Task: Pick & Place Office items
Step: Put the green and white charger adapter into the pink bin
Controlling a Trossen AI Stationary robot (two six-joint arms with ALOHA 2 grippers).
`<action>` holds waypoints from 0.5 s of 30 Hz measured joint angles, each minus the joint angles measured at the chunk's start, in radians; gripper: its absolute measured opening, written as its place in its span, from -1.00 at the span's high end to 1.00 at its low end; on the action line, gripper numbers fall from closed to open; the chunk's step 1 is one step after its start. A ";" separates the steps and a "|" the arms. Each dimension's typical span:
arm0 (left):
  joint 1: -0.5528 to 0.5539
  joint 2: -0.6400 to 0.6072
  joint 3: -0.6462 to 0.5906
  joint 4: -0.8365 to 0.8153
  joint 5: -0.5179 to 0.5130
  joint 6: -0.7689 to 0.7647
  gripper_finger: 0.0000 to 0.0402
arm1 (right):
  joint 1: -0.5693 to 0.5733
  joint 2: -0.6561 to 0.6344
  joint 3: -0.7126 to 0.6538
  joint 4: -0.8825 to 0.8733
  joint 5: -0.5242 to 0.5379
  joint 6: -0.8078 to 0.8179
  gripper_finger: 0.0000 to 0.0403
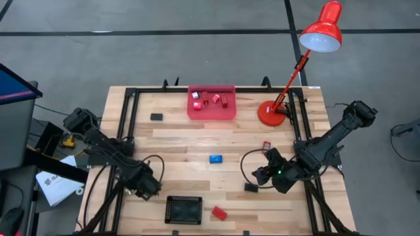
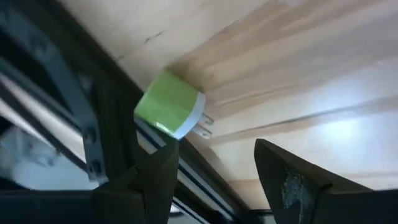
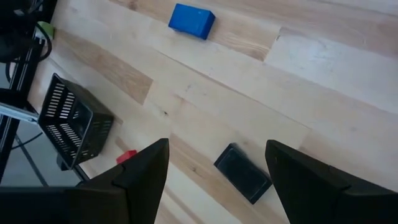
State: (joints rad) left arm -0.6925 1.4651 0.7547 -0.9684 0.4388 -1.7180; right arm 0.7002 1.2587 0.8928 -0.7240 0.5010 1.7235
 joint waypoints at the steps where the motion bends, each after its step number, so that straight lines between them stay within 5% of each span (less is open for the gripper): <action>1: -0.002 0.000 0.000 0.001 0.002 -0.048 -0.02 | 0.000 0.000 0.000 0.000 0.001 -0.007 -0.29; 15: -0.010 0.000 -0.027 0.053 -0.029 -0.614 -0.02 | 0.020 0.000 0.000 0.007 0.020 -0.073 -0.29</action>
State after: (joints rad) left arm -0.7025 1.4651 0.7275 -0.9155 0.4096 -2.3316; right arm 0.7203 1.2587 0.8928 -0.7174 0.5207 1.6509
